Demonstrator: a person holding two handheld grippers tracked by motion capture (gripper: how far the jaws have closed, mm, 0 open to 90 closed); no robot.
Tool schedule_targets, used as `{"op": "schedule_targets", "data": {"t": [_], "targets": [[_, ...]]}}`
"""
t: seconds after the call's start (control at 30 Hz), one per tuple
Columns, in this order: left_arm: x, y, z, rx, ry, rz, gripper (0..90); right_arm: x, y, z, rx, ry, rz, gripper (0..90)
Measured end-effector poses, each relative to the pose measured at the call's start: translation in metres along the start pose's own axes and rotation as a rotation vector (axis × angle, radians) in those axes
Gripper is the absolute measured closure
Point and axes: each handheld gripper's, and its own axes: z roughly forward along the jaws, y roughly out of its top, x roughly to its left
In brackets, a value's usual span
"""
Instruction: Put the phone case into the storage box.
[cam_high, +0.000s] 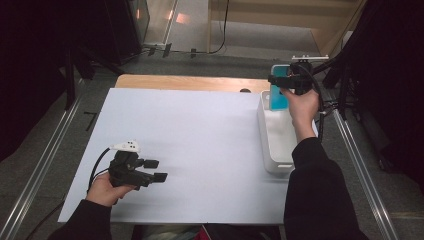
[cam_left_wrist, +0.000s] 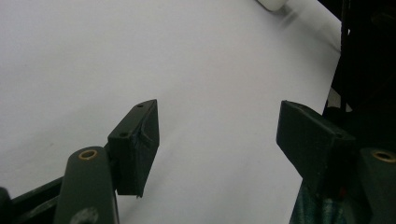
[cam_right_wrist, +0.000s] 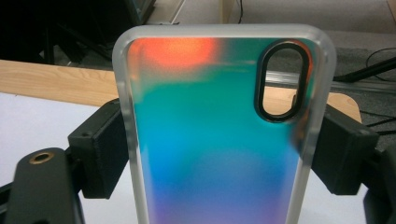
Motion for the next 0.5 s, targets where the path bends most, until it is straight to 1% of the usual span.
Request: {"op": "schedule_targets", "data": {"t": [0.07, 0.23, 0.37, 0.47, 0.5], "targets": [[0.0, 0.0, 0.0, 0.0, 0.0, 0.0, 30.0, 0.0, 0.0, 0.003, -0.005, -0.015, -0.001, 15.4], [0.0, 0.0, 0.0, 0.001, -0.001, 0.0, 30.0, 0.0, -0.002, 0.01, -0.012, -0.036, 0.017, 15.4], [0.001, 0.0, 0.0, -0.002, -0.008, 0.001, 30.0, -0.002, -0.004, 0.015, -0.013, -0.044, 0.028, 15.4], [0.001, 0.0, 0.0, 0.001, -0.004, 0.002, 30.0, -0.004, -0.007, 0.019, -0.027, -0.04, 0.043, 15.4], [0.001, 0.0, 0.0, 0.001, -0.003, 0.002, 30.0, -0.004, -0.008, 0.02, -0.026, -0.046, 0.051, 15.3]]}}
